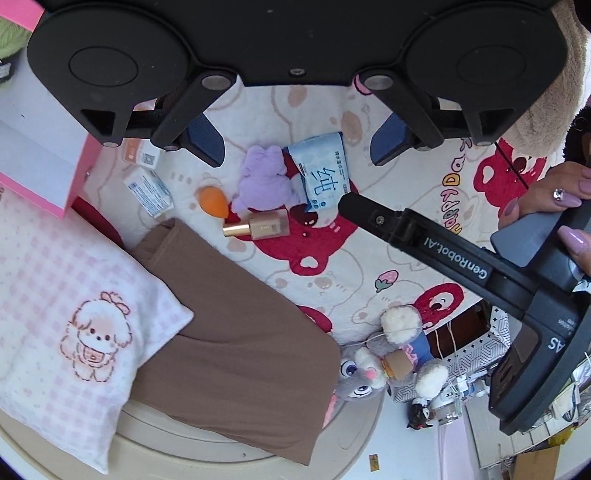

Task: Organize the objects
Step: 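Move the left tool toward the blue wet-wipes pack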

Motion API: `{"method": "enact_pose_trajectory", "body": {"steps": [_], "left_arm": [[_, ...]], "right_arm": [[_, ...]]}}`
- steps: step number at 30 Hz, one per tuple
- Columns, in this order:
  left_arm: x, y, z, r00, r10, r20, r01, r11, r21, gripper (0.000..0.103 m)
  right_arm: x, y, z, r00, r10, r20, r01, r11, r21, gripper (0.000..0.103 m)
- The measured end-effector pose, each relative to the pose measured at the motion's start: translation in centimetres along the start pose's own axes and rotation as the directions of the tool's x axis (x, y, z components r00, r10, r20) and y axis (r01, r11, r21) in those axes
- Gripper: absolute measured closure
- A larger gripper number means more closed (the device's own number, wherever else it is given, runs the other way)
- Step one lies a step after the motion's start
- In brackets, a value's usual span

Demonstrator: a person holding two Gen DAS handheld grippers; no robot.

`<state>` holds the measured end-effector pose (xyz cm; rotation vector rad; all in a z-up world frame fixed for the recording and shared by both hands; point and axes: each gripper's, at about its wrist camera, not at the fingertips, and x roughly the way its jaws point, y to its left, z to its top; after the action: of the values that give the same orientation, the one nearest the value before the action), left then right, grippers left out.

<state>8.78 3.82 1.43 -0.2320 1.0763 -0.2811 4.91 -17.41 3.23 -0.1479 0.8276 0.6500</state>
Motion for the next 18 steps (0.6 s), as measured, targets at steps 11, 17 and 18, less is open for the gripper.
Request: {"method": "enact_pose_trajectory", "body": {"steps": [11, 17, 18], "left_arm": [[6.2, 9.1, -0.4, 1.0, -0.019, 0.006, 0.019, 0.962, -0.271, 0.018], [9.5, 12.2, -1.9, 0.999, -0.04, 0.013, 0.042, 0.931, -0.363, 0.02], [10.0, 12.6, -2.1, 0.999, -0.038, 0.019, 0.043, 0.926, -0.374, 0.02]], "right_arm": [[9.2, 3.0, 0.0, 0.996, 0.083, 0.031, -0.074, 0.971, -0.229, 0.014], [14.0, 4.8, -1.4, 0.999, 0.052, -0.008, -0.052, 0.942, -0.333, 0.014], [14.8, 4.9, -1.8, 0.999, 0.051, -0.003, -0.049, 0.935, -0.35, 0.014]]}}
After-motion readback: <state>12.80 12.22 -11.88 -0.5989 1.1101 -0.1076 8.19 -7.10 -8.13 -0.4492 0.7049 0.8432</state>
